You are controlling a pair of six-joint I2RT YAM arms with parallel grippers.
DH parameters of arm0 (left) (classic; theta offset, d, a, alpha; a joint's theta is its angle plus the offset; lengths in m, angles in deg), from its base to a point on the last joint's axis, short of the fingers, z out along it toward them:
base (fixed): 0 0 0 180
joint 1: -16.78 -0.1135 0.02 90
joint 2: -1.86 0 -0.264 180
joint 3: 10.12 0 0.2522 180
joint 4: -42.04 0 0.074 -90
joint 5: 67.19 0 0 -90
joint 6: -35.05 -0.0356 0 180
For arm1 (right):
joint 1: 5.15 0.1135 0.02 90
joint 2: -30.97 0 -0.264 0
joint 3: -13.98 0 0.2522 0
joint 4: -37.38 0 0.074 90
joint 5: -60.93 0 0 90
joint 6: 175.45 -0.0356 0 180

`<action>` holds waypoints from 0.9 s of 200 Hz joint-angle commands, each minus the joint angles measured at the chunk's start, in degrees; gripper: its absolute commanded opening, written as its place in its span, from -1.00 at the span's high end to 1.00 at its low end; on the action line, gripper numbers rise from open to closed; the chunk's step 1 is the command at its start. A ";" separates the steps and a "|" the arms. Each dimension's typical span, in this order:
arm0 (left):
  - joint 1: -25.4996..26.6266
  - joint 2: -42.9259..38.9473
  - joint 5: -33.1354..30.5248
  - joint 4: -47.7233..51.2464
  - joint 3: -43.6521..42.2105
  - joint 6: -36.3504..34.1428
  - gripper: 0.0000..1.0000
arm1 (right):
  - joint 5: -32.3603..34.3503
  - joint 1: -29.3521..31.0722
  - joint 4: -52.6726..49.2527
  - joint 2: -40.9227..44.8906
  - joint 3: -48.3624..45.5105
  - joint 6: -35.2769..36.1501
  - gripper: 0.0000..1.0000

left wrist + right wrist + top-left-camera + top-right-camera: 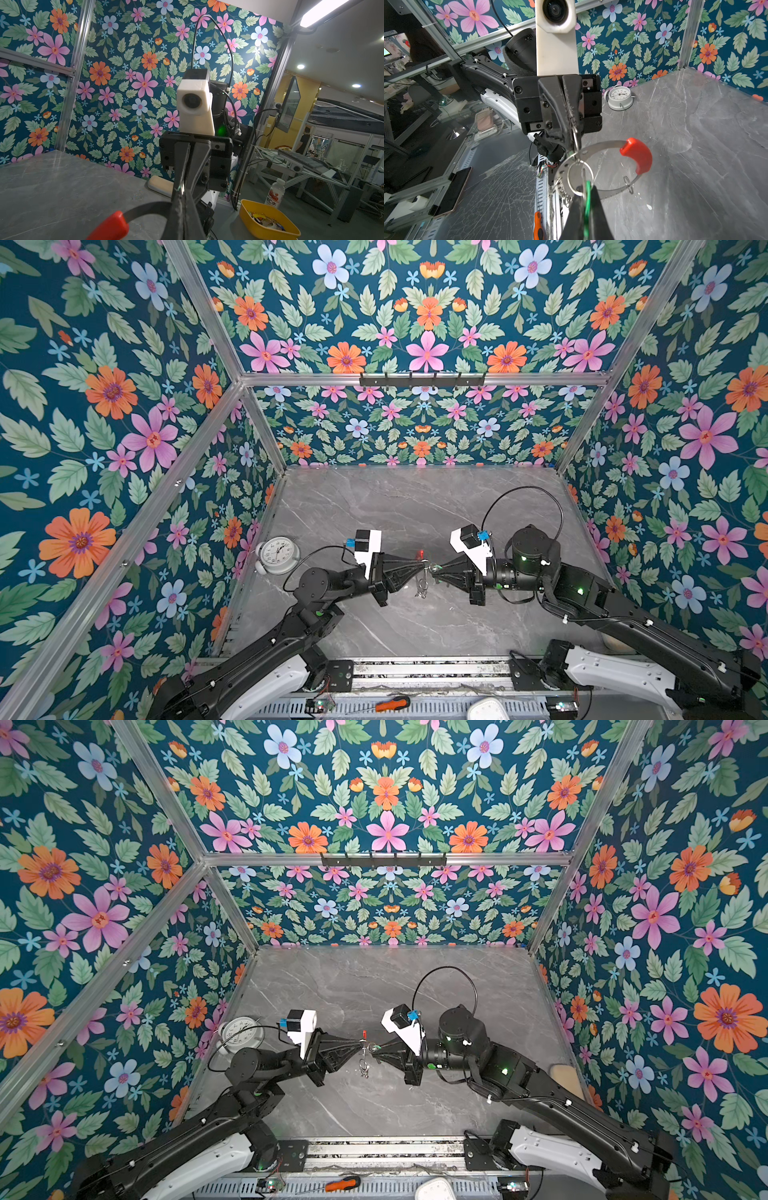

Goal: Remove the keys from the keyring

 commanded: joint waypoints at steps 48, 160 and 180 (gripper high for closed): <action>-0.05 0.22 5.69 -0.26 1.00 0.36 1.00 | -4.03 -2.92 -11.43 -2.49 7.36 6.93 1.00; -0.01 4.94 15.71 -16.15 0.13 11.36 1.00 | -8.05 -5.34 -20.90 -7.52 15.34 14.29 1.00; -0.05 5.13 15.39 -18.40 -0.29 12.60 1.00 | -8.09 -5.48 -20.72 -7.89 14.91 14.42 1.00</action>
